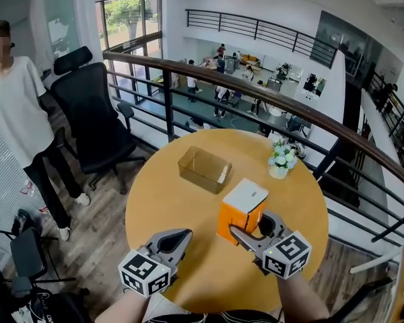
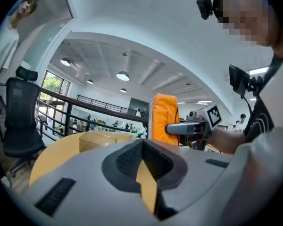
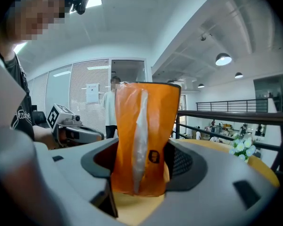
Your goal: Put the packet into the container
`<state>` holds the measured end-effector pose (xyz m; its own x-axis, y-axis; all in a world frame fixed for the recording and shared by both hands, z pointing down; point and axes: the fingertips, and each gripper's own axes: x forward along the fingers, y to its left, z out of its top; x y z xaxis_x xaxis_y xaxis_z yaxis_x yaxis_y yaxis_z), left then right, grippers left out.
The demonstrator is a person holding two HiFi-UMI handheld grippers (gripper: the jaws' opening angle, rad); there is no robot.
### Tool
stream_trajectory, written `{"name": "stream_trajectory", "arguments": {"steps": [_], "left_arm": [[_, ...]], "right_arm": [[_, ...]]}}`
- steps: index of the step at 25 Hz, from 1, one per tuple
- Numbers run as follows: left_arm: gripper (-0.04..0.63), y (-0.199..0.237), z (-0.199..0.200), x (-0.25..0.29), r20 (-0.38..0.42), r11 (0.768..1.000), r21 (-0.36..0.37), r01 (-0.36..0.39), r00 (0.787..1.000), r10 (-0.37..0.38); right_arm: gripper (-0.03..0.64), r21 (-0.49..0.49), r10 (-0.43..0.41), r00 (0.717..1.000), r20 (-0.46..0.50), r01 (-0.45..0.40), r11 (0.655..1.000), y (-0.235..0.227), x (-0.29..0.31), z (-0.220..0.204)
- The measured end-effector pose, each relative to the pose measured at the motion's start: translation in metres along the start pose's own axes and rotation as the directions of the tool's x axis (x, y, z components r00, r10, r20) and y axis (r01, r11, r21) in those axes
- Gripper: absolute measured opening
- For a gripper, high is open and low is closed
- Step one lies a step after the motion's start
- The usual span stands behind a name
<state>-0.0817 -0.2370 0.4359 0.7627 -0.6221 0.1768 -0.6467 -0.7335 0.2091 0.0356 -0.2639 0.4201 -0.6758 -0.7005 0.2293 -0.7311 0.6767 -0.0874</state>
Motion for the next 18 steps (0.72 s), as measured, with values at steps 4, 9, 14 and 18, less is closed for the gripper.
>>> {"name": "stream_trajectory", "arguments": {"steps": [4, 9, 14, 18], "left_arm": [[0.005, 0.016, 0.004, 0.011, 0.027, 0.999, -0.026, -0.02, 0.999, 0.021], [0.005, 0.031, 0.014, 0.025, 0.042, 0.999, -0.028, -0.039, 0.998, 0.04], [0.005, 0.044, 0.013, 0.042, 0.04, 0.998, -0.039, -0.041, 0.998, 0.042], [0.005, 0.053, 0.009, 0.056, 0.031, 0.998, -0.039, -0.056, 0.998, 0.057]], "right_arm": [[0.291, -0.028, 0.004, 1.0, -0.017, -0.005, 1.0, -0.025, 0.019, 0.004], [0.291, -0.091, -0.006, 0.999, -0.04, 0.002, 0.996, -0.057, 0.043, 0.015], [0.291, -0.186, -0.015, 0.996, -0.084, 0.0, 0.983, -0.085, 0.079, 0.027], [0.291, -0.266, -0.022, 0.991, -0.129, -0.013, 0.964, -0.102, 0.111, 0.031]]}}
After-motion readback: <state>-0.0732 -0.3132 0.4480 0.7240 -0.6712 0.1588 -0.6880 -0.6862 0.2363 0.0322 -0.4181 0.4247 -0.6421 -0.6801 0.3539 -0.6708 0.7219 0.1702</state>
